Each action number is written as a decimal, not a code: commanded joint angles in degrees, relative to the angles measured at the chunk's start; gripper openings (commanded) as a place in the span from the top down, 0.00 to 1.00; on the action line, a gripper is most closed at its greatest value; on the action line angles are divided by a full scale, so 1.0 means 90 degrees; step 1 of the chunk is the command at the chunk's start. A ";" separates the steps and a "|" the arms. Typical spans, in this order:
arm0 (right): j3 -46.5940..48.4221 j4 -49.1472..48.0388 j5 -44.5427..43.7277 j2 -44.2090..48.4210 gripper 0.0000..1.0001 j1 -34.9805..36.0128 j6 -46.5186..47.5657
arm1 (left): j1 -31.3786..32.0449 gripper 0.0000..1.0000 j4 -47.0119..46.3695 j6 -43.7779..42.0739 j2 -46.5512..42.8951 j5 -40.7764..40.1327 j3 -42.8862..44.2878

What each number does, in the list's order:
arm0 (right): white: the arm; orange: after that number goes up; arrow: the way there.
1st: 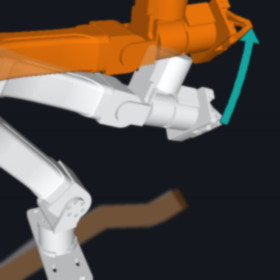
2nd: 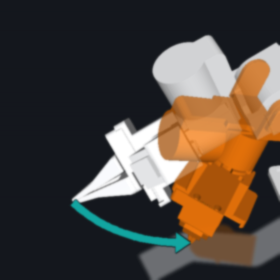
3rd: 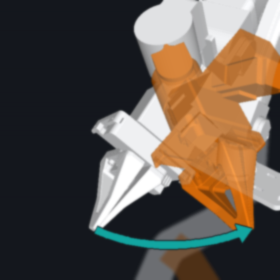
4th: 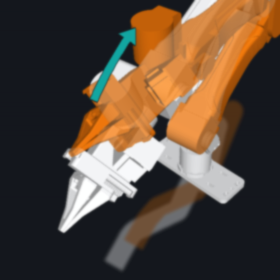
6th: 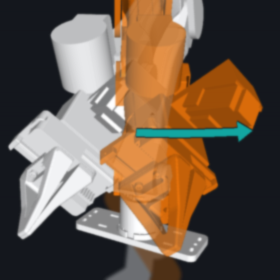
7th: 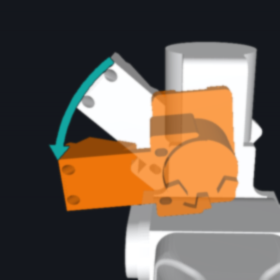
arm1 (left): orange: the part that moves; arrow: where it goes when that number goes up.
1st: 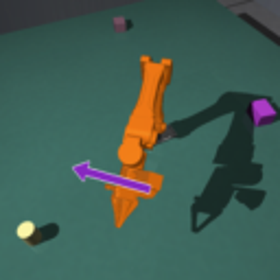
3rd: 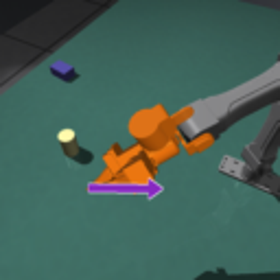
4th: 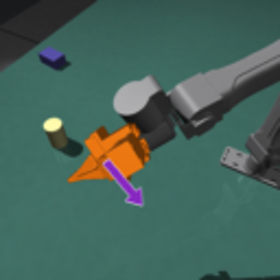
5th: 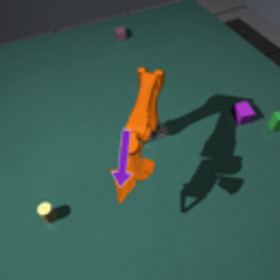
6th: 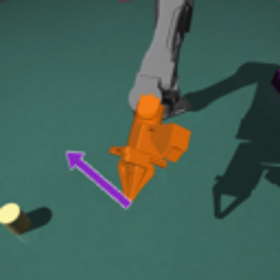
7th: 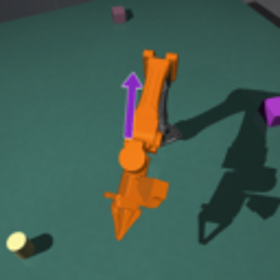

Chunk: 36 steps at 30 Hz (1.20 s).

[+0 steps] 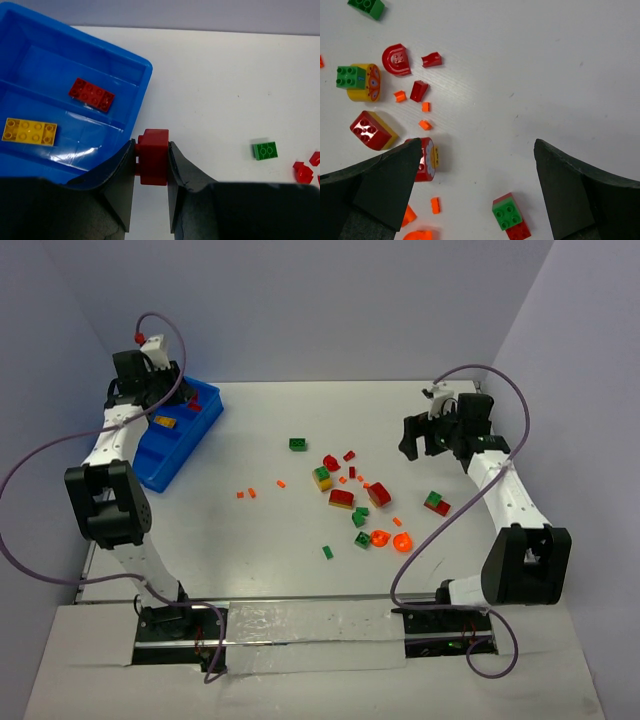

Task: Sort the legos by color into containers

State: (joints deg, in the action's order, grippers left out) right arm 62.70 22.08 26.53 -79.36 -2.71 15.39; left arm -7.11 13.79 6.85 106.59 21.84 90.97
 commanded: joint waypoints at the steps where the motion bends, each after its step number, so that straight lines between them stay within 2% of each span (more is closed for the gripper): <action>1: 0.0323 -0.0539 -0.0174 -0.0024 0.00 0.0223 0.0256 | -0.0089 1.00 -0.0438 0.0046 0.0558 -0.0021 0.0682; 9: 0.1068 -0.0149 -0.0569 -0.0864 0.00 0.0410 0.0058 | -0.0097 1.00 -0.0284 0.0086 0.1874 -0.0673 0.2086; 18: 0.1655 0.0203 -0.0525 -0.1467 0.00 0.0594 0.0253 | -0.0116 0.87 -0.0448 0.0183 0.2863 -0.1249 0.2949; 19: 0.1726 0.0211 -0.0531 -0.1511 0.00 0.0591 0.0250 | -0.0109 0.85 -0.0462 0.0176 0.2886 -0.1322 0.2952; 20: 0.1816 0.0246 -0.0534 -0.1558 0.00 0.0584 0.0246 | -0.0109 0.78 -0.0496 0.0173 0.2963 -0.1433 0.2969; 25: 0.2062 0.0457 -0.0447 -0.1651 0.00 0.0638 0.0272 | -0.0123 0.35 -0.0365 0.0118 0.3079 -0.1576 0.3125; 28: 0.1966 0.0466 -0.0456 -0.1571 0.00 0.0694 0.0312 | -0.0130 0.17 -0.0370 0.0077 0.2954 -0.1588 0.3062; 32: 0.1719 0.0406 -0.0456 -0.1401 0.00 0.0801 0.0310 | -0.0157 0.15 -0.0350 -0.0077 0.2643 -0.1187 0.2906; 34: 0.1628 0.0342 -0.0447 -0.1328 0.00 0.0829 0.0292 | -0.0121 0.19 -0.0350 -0.0322 0.2288 -0.0389 0.2779; 36: 0.1477 0.0253 -0.0419 -0.1220 0.00 0.0845 0.0214 | 0.0013 0.20 -0.0294 -0.1208 0.1616 0.0628 0.2225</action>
State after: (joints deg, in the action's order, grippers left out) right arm 77.86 25.67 22.12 -94.10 4.14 17.51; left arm -8.16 12.19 5.49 133.27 12.82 114.77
